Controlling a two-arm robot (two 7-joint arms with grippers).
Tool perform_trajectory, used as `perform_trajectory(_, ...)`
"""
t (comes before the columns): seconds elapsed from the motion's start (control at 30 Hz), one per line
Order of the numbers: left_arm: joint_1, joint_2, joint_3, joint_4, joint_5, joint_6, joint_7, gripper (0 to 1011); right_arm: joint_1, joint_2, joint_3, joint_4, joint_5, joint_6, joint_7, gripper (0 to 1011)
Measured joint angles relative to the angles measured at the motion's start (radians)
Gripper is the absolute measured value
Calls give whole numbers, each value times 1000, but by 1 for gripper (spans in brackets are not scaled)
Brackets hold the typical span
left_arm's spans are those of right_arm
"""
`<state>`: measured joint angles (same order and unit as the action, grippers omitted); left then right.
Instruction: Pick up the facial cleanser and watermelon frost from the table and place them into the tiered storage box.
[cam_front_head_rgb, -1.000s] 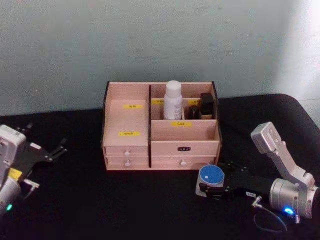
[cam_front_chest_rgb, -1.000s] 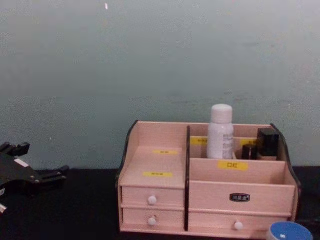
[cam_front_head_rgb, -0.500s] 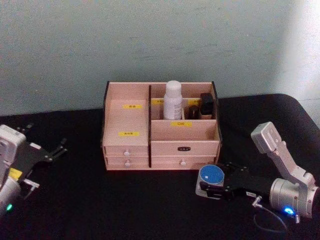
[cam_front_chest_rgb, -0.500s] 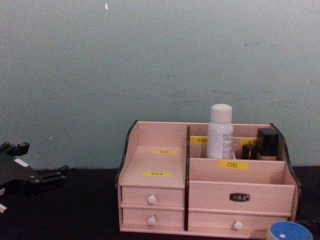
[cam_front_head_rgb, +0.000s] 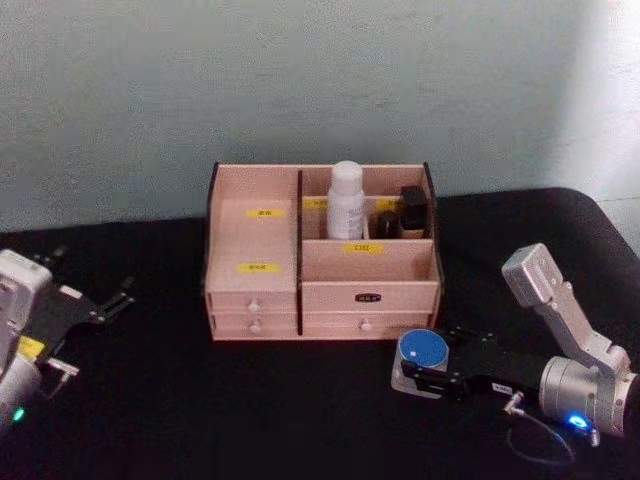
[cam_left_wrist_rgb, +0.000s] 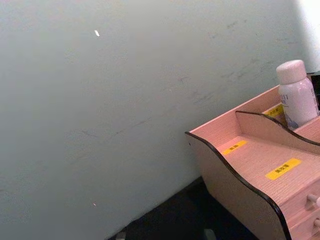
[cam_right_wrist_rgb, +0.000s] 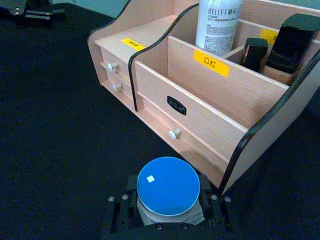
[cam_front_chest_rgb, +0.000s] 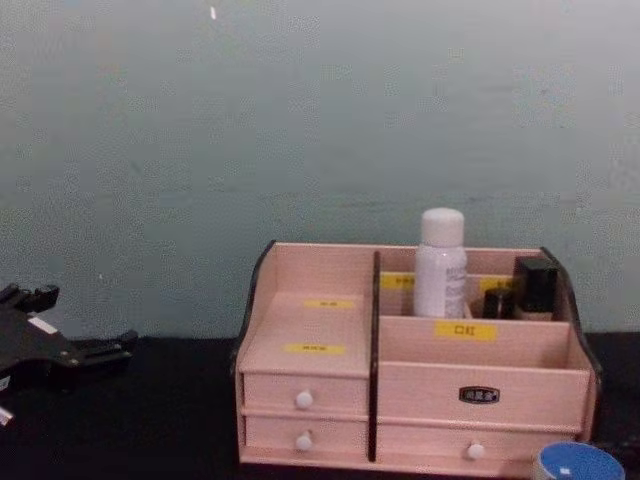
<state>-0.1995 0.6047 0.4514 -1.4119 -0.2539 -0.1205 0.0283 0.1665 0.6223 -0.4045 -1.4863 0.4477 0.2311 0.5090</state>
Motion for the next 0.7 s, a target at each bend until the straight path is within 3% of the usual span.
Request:
perform_trajectory(0.3,0,0,0,0,0,0,0,1001,0,2,-2,0,-1,-3,2,711)
perform_trajectory(0.7,0,0,0,0,0,0,0,1001,4,27,-8,-41,25,-52,67,711)
